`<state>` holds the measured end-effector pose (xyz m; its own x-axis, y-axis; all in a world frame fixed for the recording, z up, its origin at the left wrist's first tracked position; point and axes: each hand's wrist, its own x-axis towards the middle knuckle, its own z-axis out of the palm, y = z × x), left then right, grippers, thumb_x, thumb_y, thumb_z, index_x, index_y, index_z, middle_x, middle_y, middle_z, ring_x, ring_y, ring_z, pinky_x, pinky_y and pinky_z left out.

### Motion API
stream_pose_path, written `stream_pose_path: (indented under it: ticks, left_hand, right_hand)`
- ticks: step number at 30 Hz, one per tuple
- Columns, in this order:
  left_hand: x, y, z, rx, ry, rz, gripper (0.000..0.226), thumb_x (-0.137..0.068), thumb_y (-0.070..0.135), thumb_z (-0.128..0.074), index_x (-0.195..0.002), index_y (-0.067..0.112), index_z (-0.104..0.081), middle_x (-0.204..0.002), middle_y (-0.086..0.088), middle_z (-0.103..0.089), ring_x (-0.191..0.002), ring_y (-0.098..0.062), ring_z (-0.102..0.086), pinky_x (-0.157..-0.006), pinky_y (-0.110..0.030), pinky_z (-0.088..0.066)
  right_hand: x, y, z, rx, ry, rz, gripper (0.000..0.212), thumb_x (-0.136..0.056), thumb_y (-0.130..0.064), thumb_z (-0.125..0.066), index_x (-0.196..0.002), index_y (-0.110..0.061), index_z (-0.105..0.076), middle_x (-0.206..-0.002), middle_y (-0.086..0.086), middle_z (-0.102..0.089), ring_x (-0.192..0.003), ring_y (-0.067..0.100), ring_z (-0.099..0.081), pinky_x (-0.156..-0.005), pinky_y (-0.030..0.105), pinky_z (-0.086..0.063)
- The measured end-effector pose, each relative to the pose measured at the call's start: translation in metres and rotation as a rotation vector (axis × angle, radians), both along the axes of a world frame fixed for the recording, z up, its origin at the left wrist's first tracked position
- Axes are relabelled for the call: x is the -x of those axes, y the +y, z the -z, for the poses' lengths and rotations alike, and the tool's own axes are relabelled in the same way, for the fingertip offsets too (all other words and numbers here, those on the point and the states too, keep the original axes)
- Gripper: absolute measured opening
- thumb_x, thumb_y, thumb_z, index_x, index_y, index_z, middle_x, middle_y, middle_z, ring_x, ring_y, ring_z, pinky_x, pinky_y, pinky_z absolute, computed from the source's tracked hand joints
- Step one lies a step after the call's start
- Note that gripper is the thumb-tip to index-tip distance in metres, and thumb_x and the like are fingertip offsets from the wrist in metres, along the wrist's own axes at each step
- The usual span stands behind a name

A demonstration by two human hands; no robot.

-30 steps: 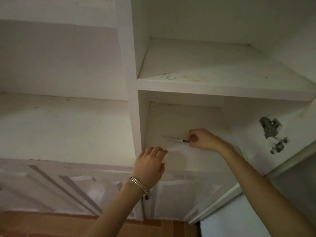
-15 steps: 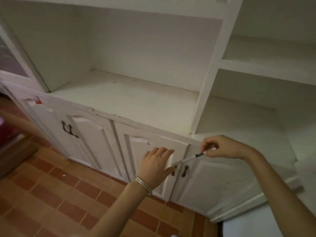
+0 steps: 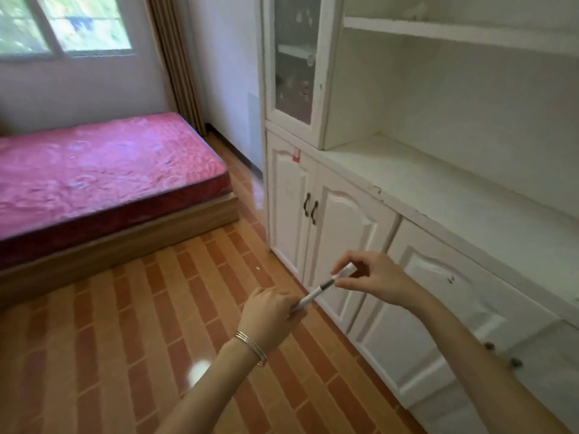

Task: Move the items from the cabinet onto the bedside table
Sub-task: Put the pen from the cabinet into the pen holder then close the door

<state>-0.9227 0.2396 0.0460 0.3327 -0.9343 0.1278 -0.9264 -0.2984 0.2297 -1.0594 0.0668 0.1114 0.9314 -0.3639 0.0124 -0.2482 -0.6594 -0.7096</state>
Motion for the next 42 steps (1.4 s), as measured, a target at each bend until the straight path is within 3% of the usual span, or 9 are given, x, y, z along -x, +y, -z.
stream_pose_path:
  ticks: [3,7,12,17,28,31,34,38,42]
  left_hand:
    - [-0.041,0.055,0.005,-0.011,0.027,-0.176,0.022,-0.092,0.046,-0.045,-0.093,0.029,-0.06,-0.09,0.01,-0.062,-0.09,-0.016,-0.056,-0.071,-0.029,-0.03]
    - [-0.089,0.131,0.026,-0.027,0.033,-0.417,0.033,-0.09,0.052,-0.044,-0.112,0.033,-0.059,-0.108,0.013,-0.062,-0.103,-0.012,-0.053,-0.084,-0.03,-0.036]
    - [-0.14,0.207,0.049,0.02,-0.01,-0.684,0.042,-0.075,0.055,-0.04,-0.087,0.027,-0.069,-0.082,0.009,-0.067,-0.078,-0.017,-0.064,-0.062,-0.032,-0.048]
    - [-0.202,0.245,0.038,-0.009,-0.032,-0.891,0.033,-0.077,0.049,-0.056,-0.093,0.024,-0.069,-0.088,0.007,-0.068,-0.084,-0.018,-0.064,-0.065,-0.034,-0.05]
    - [-0.315,0.307,0.022,-0.054,-0.034,-1.168,0.038,-0.086,0.048,-0.048,-0.115,0.025,-0.06,-0.109,0.007,-0.062,-0.103,-0.016,-0.057,-0.083,-0.033,-0.043]
    - [-0.328,0.338,0.03,-0.088,0.017,-1.248,0.041,-0.09,0.05,-0.042,-0.124,0.029,-0.052,-0.12,0.01,-0.056,-0.111,-0.012,-0.049,-0.091,-0.029,-0.037]
    - [-0.351,0.369,0.035,-0.058,0.024,-1.319,0.039,-0.09,0.048,-0.046,-0.121,0.027,-0.055,-0.118,0.009,-0.058,-0.11,-0.013,-0.051,-0.09,-0.031,-0.039]
    - [-0.392,0.407,0.04,-0.048,-0.011,-1.382,0.036,-0.078,0.048,-0.048,-0.099,0.025,-0.067,-0.092,0.007,-0.067,-0.087,-0.017,-0.063,-0.07,-0.035,-0.048]
    - [-0.448,0.452,0.04,-0.028,0.013,-1.376,0.036,-0.089,0.046,-0.047,-0.118,0.027,-0.058,-0.112,0.009,-0.06,-0.106,-0.014,-0.054,-0.086,-0.032,-0.041]
  right_hand:
    - [-0.068,0.028,0.002,0.056,0.016,-0.126,0.014,-0.077,-0.028,-0.074,-0.08,-0.036,-0.063,-0.077,0.009,-0.068,-0.067,0.019,-0.062,-0.064,0.036,-0.051]
    - [-0.153,0.061,0.005,0.123,0.024,-0.294,0.012,-0.077,-0.02,-0.074,-0.083,-0.024,-0.065,-0.078,0.003,-0.068,-0.07,0.013,-0.064,-0.067,0.034,-0.054]
    - [-0.256,0.104,0.017,0.183,0.028,-0.498,0.012,-0.077,-0.018,-0.074,-0.083,-0.021,-0.064,-0.078,-0.011,-0.061,-0.072,-0.001,-0.058,-0.066,0.013,-0.048]
    - [-0.366,0.142,0.023,0.198,0.033,-0.688,0.011,-0.077,-0.021,-0.073,-0.083,-0.021,-0.064,-0.083,-0.005,-0.065,-0.076,0.007,-0.061,-0.07,0.029,-0.053]
    - [-0.576,0.244,0.027,0.246,-0.003,-1.024,0.013,-0.077,-0.025,-0.071,-0.082,-0.014,-0.064,-0.08,-0.001,-0.065,-0.075,0.013,-0.062,-0.07,0.039,-0.052]
    - [-0.606,0.278,0.035,0.244,0.021,-1.092,0.011,-0.078,-0.027,-0.071,-0.077,-0.019,-0.062,-0.078,-0.005,-0.064,-0.074,0.009,-0.061,-0.068,0.034,-0.051]
    - [-0.631,0.313,0.037,0.253,0.031,-1.165,0.026,-0.082,-0.025,-0.069,-0.068,-0.033,-0.048,-0.073,-0.013,-0.056,-0.069,0.001,-0.055,-0.061,0.022,-0.042]
    - [-0.679,0.361,0.046,0.246,0.049,-1.208,0.011,-0.083,-0.026,-0.067,-0.078,-0.019,-0.06,-0.079,-0.004,-0.064,-0.074,0.008,-0.06,-0.067,0.031,-0.05]
    - [-0.73,0.415,0.048,0.23,0.037,-1.238,0.01,-0.084,-0.027,-0.067,-0.085,-0.018,-0.063,-0.084,-0.006,-0.066,-0.079,0.005,-0.062,-0.072,0.03,-0.053]
